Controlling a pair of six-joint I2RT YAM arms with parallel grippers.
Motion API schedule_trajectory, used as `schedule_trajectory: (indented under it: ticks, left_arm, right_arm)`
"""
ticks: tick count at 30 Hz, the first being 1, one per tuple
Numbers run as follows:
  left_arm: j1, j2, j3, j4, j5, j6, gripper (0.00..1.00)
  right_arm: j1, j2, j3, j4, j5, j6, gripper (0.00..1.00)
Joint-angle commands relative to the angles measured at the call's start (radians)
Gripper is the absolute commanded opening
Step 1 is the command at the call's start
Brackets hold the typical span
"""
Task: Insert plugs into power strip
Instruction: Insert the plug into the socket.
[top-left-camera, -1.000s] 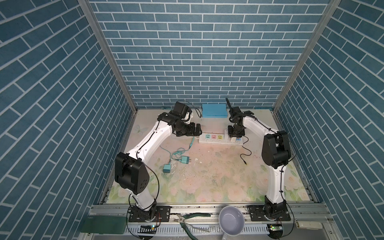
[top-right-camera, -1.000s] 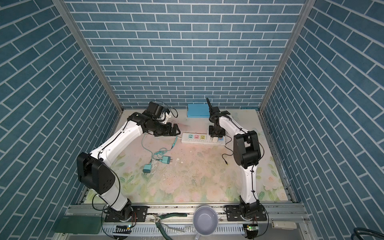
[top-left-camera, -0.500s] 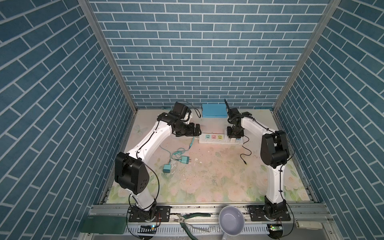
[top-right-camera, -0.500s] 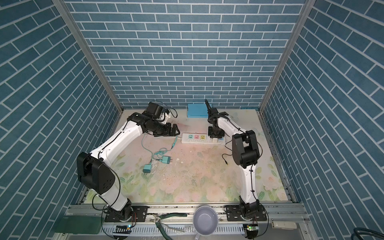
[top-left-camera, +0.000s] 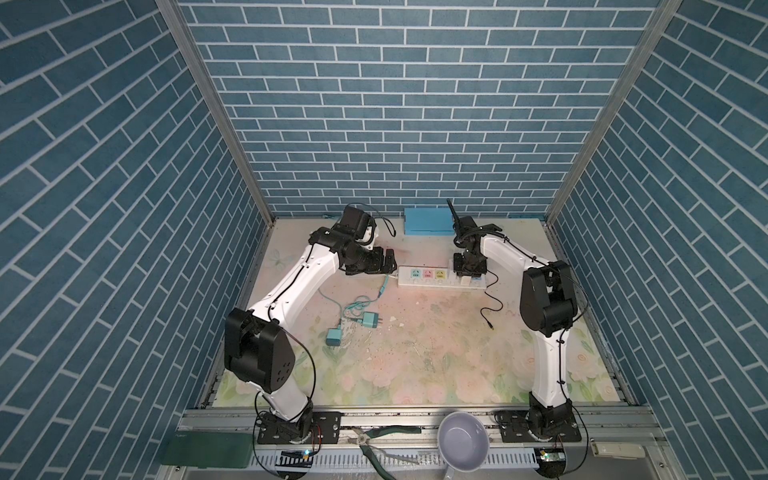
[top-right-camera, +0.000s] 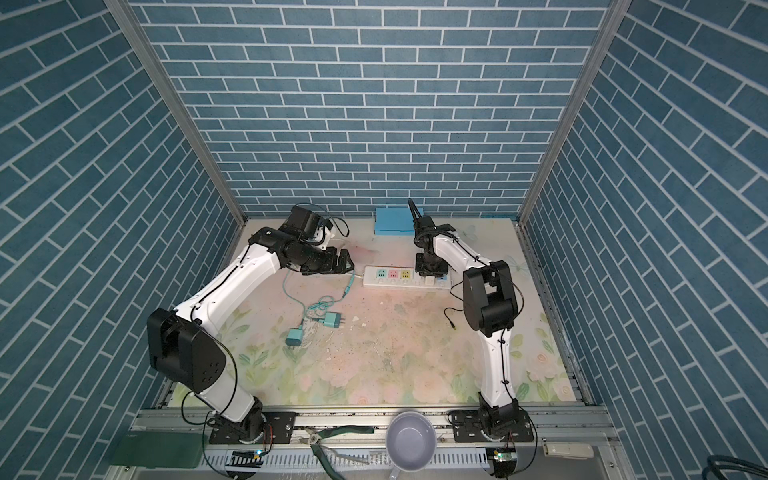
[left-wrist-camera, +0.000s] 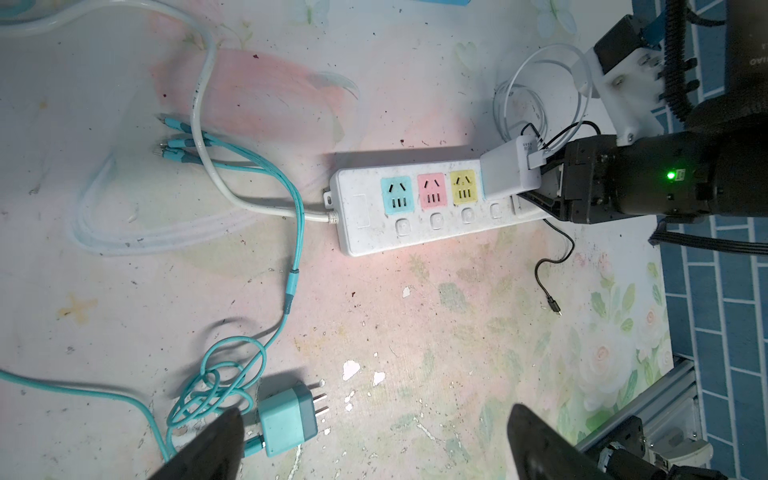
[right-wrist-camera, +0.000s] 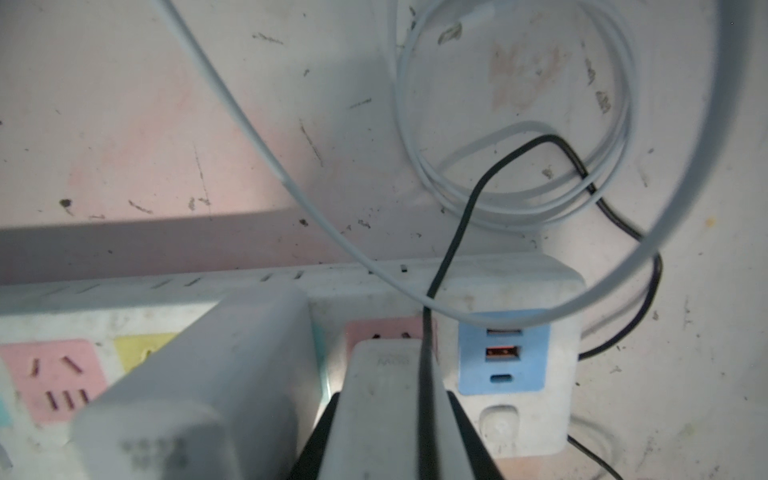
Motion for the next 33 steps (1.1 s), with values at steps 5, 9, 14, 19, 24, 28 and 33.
schedule_trajectory:
  ticks: [5, 9, 14, 19, 24, 28, 33]
  left_arm:
    - [0.011, -0.049, -0.018, -0.009, -0.035, 0.001, 1.0]
    - [0.019, -0.054, -0.01, -0.021, -0.053, -0.002, 1.0]
    - [0.032, -0.052, -0.011, -0.034, -0.114, -0.035, 1.0]
    - [0.059, -0.076, -0.042, -0.037, -0.178, -0.06, 1.0]
    - [0.067, -0.082, -0.057, -0.036, -0.177, -0.063, 1.0]
    - [0.067, -0.084, -0.041, -0.052, -0.178, -0.059, 1.0]
    - [0.067, -0.097, -0.032, -0.048, -0.173, -0.057, 1.0]
  right_arm:
    - [-0.006, 0.155, -0.081, -0.02, -0.035, -0.004, 0.0]
    - [-0.005, 0.155, -0.113, 0.001, -0.077, -0.001, 0.0]
    - [-0.008, 0.178, -0.06, -0.043, -0.045, -0.015, 0.0]
    - [-0.007, 0.186, -0.099, -0.021, -0.031, -0.015, 0.0]
    - [-0.007, 0.168, -0.164, 0.043, -0.035, 0.0, 0.0]
    - [-0.006, 0.155, -0.185, 0.057, -0.038, 0.013, 0.0]
    - [-0.004, 0.178, -0.093, -0.032, -0.003, -0.012, 0.0]
